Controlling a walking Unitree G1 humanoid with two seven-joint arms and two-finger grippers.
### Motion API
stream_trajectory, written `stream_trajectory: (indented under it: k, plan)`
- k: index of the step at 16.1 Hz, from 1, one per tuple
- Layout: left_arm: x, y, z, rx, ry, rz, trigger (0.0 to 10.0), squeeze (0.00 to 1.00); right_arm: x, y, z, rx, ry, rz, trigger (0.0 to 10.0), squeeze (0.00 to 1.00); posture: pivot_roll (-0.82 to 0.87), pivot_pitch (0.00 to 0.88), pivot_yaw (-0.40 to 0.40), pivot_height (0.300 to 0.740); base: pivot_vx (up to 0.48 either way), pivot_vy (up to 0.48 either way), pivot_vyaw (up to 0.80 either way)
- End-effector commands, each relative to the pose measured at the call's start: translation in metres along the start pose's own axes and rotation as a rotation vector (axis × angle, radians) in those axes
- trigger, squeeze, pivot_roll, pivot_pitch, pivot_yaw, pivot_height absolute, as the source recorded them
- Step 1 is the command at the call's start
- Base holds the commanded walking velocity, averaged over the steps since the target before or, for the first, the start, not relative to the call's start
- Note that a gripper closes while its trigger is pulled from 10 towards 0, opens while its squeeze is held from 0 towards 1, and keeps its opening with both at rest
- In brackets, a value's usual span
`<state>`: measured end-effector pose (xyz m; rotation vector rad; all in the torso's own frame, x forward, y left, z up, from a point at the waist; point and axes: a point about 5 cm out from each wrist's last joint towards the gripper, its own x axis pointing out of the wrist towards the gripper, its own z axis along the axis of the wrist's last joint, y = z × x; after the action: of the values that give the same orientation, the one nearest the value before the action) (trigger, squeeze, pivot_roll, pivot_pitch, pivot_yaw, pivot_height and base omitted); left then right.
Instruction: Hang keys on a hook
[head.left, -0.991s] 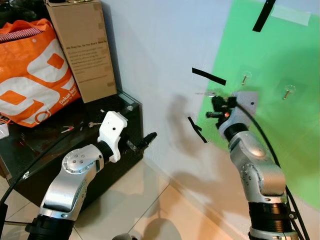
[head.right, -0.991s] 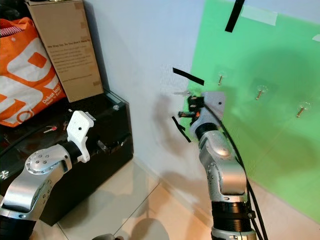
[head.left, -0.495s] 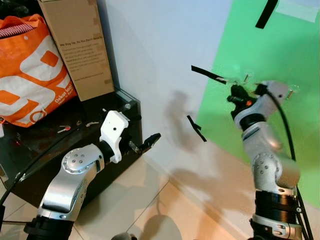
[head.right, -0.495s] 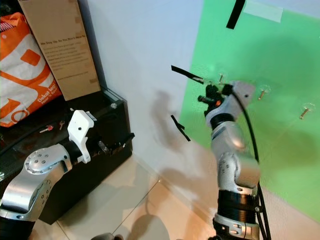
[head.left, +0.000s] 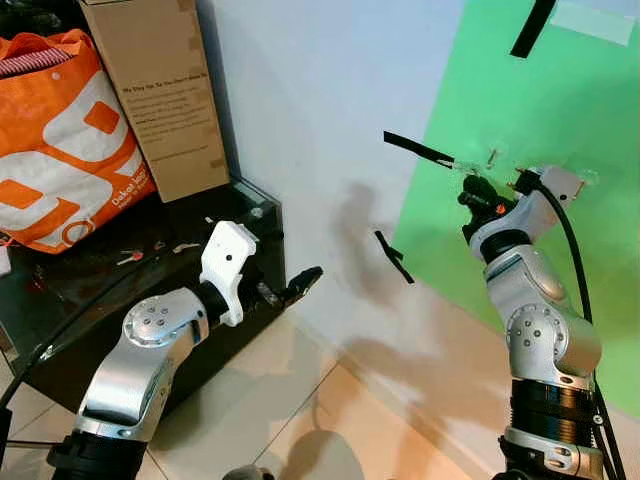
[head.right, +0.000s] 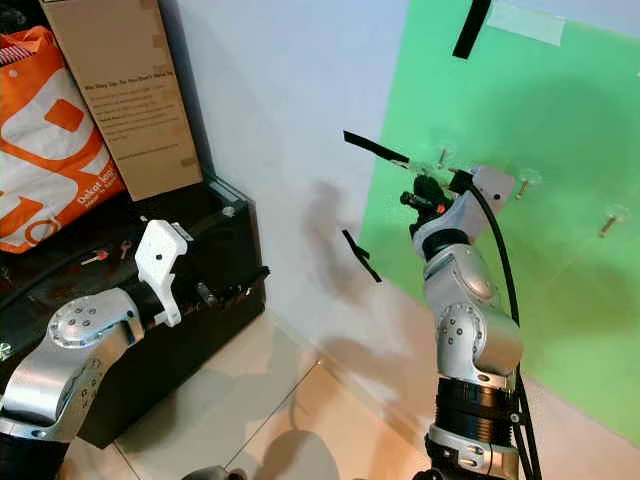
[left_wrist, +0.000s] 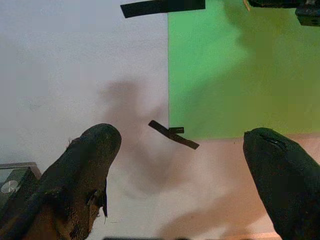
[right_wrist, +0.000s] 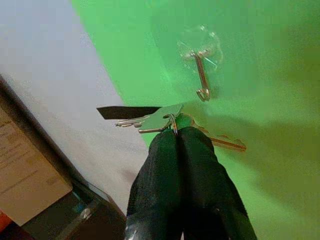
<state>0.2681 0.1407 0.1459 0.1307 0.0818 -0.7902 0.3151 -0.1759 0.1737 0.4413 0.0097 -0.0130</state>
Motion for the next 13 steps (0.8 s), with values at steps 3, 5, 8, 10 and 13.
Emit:
stream_trajectory:
  k: [3, 5, 8, 10, 13]
  plan:
    - [0.003, -0.001, 0.005, 0.023, -0.002, -0.022, 10.0, 0.0, -0.003, -0.001, -0.002, 0.011, 0.008, -0.009, 10.0, 0.0, 0.01, 0.0, -0.018, 0.74, 0.0, 0.0, 0.0]
    - [0.004, -0.002, 0.005, 0.02, -0.002, -0.019, 10.0, 0.0, -0.001, -0.001, -0.001, 0.014, 0.014, -0.012, 10.0, 0.0, 0.01, 0.0, -0.026, 0.74, 0.0, 0.0, 0.0]
    - [0.005, -0.001, 0.006, 0.023, -0.01, 0.004, 10.0, 0.0, 0.006, -0.003, -0.001, 0.033, 0.026, -0.024, 10.0, 0.0, 0.01, 0.0, -0.037, 0.74, 0.0, 0.0, 0.0]
    - [0.006, -0.001, 0.005, 0.021, -0.01, 0.007, 10.0, 0.0, 0.011, -0.003, 0.002, 0.05, 0.022, -0.029, 10.0, 0.0, 0.01, 0.0, -0.035, 0.74, 0.0, 0.0, 0.0]
    - [0.006, -0.002, 0.005, 0.019, -0.011, 0.007, 10.0, 0.0, 0.014, -0.007, 0.003, 0.076, 0.021, -0.057, 10.0, 0.0, 0.0, 0.0, -0.031, 0.74, 0.0, 0.0, 0.0]
